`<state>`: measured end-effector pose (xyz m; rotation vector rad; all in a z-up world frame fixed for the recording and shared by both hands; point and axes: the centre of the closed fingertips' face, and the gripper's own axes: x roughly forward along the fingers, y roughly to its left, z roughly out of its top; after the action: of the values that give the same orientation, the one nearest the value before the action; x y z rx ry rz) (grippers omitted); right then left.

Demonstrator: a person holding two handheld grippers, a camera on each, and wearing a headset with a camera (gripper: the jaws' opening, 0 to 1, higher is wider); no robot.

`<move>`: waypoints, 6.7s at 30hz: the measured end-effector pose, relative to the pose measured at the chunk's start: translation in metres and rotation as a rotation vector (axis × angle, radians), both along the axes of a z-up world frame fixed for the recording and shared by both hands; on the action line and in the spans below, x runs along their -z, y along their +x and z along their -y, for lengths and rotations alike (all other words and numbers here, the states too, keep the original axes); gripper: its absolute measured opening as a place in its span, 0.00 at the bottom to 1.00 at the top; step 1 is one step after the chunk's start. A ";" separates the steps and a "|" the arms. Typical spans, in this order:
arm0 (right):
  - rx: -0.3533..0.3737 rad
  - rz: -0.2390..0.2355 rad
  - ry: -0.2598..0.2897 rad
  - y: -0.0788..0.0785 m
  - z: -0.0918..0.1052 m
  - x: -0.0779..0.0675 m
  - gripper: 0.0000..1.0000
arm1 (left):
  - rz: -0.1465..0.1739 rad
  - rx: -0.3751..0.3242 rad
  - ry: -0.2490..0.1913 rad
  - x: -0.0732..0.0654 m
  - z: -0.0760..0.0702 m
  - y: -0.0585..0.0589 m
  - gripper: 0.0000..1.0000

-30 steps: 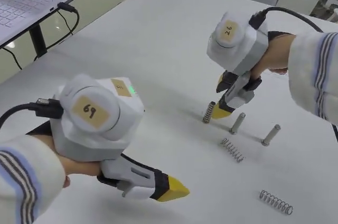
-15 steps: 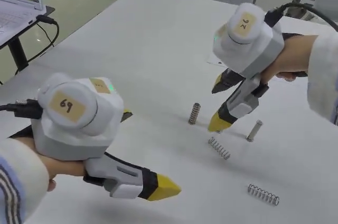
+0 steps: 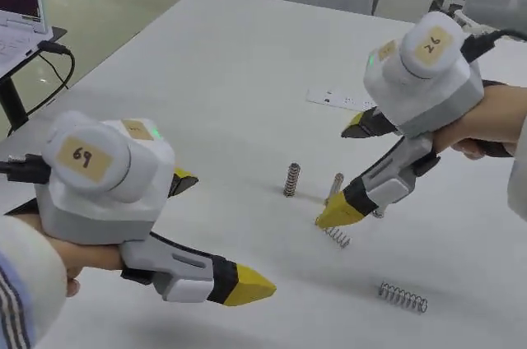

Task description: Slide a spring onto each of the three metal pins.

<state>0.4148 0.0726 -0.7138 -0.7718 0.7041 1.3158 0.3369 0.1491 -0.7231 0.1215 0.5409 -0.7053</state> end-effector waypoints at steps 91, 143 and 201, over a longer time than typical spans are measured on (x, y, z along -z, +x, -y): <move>0.644 -0.027 0.448 -0.068 0.116 0.025 0.99 | -0.073 0.269 0.185 0.025 0.026 0.022 0.77; 0.674 -0.064 0.405 -0.084 0.119 0.036 0.95 | -0.099 0.684 0.332 0.074 0.115 0.060 0.44; 0.665 -0.077 0.496 -0.093 0.124 0.018 0.85 | -0.164 0.438 0.225 0.072 0.100 0.057 0.02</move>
<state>0.3220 -0.0513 -0.7315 -0.0616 0.5864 0.8484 0.3936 0.0494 -0.7952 0.4035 0.7611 -1.0852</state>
